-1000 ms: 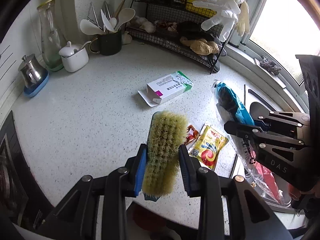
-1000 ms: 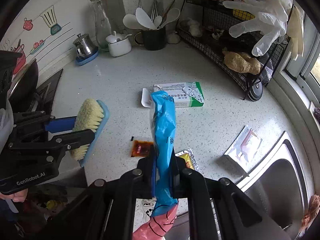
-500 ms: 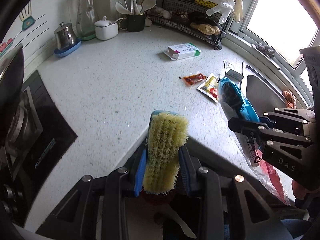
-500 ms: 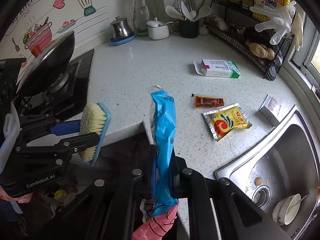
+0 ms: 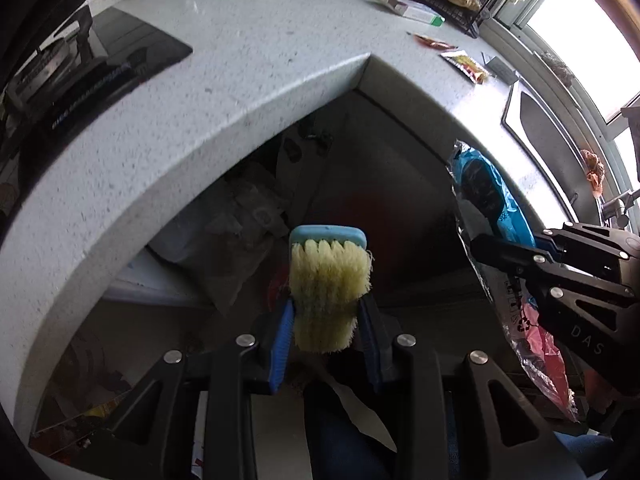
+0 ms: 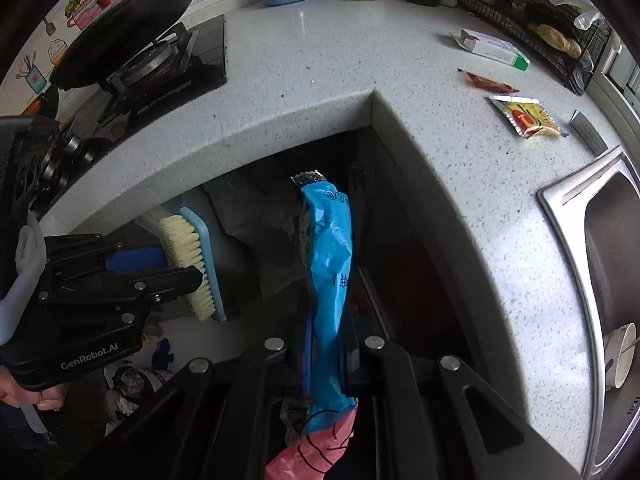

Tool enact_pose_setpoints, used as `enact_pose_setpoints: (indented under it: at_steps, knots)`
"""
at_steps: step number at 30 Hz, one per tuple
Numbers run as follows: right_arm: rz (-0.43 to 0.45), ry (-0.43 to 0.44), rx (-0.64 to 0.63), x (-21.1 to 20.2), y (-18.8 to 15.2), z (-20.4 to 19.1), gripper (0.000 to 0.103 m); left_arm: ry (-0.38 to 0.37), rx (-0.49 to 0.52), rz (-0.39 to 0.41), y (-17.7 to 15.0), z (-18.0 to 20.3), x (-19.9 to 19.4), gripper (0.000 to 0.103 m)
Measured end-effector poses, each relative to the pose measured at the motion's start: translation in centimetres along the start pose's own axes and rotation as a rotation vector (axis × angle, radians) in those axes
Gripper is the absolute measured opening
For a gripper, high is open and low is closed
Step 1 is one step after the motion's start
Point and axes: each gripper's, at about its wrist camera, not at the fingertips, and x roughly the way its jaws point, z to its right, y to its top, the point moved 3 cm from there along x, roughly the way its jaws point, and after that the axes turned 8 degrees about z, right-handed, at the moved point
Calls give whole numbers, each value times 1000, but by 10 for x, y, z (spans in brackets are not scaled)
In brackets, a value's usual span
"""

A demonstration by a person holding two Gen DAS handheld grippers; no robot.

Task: Collect trash
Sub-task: 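Carry the brush and plastic bag down over the red trash bin, then open both grippers to drop the brush and bag into the bin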

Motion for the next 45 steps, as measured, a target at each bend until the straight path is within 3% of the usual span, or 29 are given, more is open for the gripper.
enact_pose_setpoints:
  at_steps: [8, 14, 17, 27, 37, 45]
  knots:
    - [-62, 4, 30, 56, -21, 0, 9, 17, -14, -56, -24, -21, 49, 29]
    - [-85, -6, 75, 118, -47, 17, 9, 6, 15, -91, -44, -27, 119, 29]
    - [-103, -23, 86, 156, -66, 27, 9, -11, 13, -127, -58, -33, 161, 23]
    - [-190, -31, 150, 257, -124, 55, 9, -35, 19, -220, -105, -45, 275, 23]
    - [-252, 15, 164, 327, -154, 62, 9, -4, 22, -248, -127, -59, 325, 23]
    - [-284, 68, 99, 380, -169, 55, 9, 42, 1, -272, -144, -88, 357, 23]
